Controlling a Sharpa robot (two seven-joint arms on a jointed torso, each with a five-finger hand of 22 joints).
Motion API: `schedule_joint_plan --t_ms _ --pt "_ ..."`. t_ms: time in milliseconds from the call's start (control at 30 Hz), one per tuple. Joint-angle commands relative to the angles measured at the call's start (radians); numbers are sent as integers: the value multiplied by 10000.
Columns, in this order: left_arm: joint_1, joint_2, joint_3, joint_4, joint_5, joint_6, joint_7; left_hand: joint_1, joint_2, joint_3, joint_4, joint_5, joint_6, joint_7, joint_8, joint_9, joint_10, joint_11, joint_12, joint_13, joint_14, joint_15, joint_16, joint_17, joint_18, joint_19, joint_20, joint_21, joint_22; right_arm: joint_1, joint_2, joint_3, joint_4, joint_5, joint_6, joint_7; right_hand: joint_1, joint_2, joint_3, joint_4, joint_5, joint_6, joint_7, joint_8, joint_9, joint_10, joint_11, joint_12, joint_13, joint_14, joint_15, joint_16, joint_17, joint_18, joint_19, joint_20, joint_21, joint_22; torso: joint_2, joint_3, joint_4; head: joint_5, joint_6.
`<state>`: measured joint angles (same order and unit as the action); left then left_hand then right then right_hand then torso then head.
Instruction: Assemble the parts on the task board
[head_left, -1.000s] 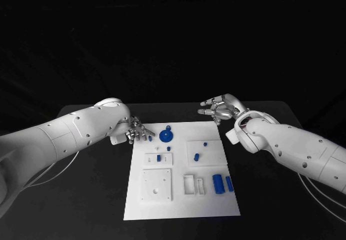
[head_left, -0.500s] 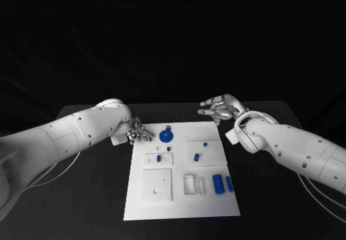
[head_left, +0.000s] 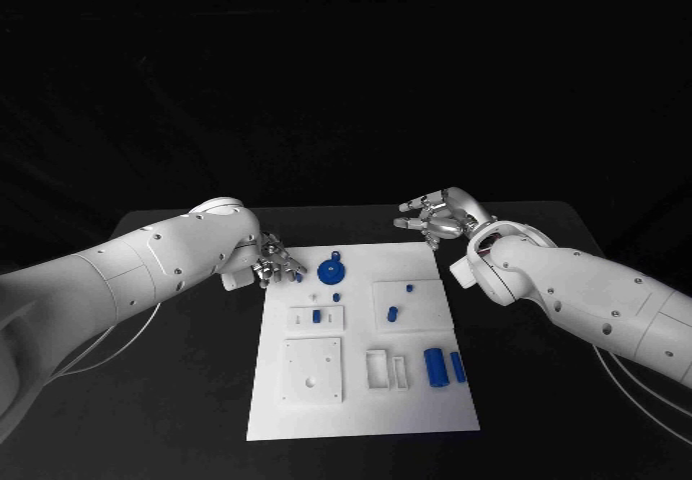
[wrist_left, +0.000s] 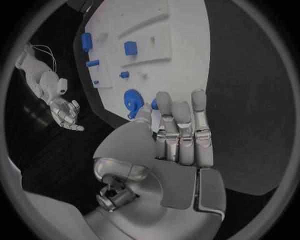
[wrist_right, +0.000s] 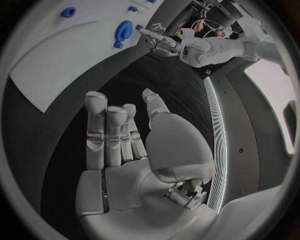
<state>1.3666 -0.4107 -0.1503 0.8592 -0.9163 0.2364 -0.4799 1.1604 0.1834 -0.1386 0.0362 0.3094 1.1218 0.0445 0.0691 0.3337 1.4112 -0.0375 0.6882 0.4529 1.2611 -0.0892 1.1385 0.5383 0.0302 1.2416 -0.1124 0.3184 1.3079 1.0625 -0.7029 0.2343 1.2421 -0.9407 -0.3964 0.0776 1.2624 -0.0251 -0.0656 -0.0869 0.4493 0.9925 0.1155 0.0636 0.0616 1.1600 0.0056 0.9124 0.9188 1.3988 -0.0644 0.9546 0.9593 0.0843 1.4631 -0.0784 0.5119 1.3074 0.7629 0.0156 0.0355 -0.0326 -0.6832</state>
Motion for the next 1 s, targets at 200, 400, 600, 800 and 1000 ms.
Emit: schedule_joint_plan --t_ms 200,400,600,800,1000 --pt "-32 12 -13 -36 167 49 108 597 184 172 -350 26 174 -52 29 14 45 -26 17 -37 -20 -1 55 -30 -91 -27 99 28 193 -5 31 5 -16 -22 109 86 -62 29 21 2 57 21 7 -14 7 -25 5 60 13 -16 14 34 9 144 93 -27 32 597 1 -1 4 4 -5" --pt "-37 -16 -12 -69 255 25 139 1066 337 305 -742 49 510 -172 158 371 217 -71 -18 -76 60 -20 97 -28 -62 -10 115 95 197 -5 43 5 -29 -22 115 92 -81 31 25 13 55 33 5 -15 7 -20 4 69 22 -13 12 35 11 143 95 -28 48 598 -1 -3 7 -5 -23" --pt "-39 -54 -12 -27 381 -94 169 1179 339 311 -1025 59 804 -332 405 1465 440 -171 -142 -131 189 -44 101 -20 2 19 154 199 196 -5 57 5 -49 -22 119 98 -93 35 24 26 68 52 3 -13 8 -20 5 69 23 -11 11 38 15 143 94 -29 43 596 -3 -4 4 -2 -40" --pt "-40 -151 -11 128 553 -496 197 1202 309 455 -1348 333 1000 -482 569 2866 657 -257 -222 -100 355 -89 121 45 31 69 138 356 199 -6 66 5 -64 -20 121 104 -117 47 25 55 91 59 3 -13 8 -13 3 79 33 -10 10 39 16 143 95 -30 46 596 -6 -1 5 12 -41" --pt "-40 -365 -9 506 902 -1100 150 1039 159 635 -1601 1098 1155 -584 664 3699 894 -348 -299 -88 580 -155 133 94 46 187 84 535 200 -6 60 5 -75 -17 123 107 -125 52 30 76 123 52 3 -13 8 -24 2 69 26 -11 11 36 15 142 93 -30 41 595 -18 -5 21 6 -52"
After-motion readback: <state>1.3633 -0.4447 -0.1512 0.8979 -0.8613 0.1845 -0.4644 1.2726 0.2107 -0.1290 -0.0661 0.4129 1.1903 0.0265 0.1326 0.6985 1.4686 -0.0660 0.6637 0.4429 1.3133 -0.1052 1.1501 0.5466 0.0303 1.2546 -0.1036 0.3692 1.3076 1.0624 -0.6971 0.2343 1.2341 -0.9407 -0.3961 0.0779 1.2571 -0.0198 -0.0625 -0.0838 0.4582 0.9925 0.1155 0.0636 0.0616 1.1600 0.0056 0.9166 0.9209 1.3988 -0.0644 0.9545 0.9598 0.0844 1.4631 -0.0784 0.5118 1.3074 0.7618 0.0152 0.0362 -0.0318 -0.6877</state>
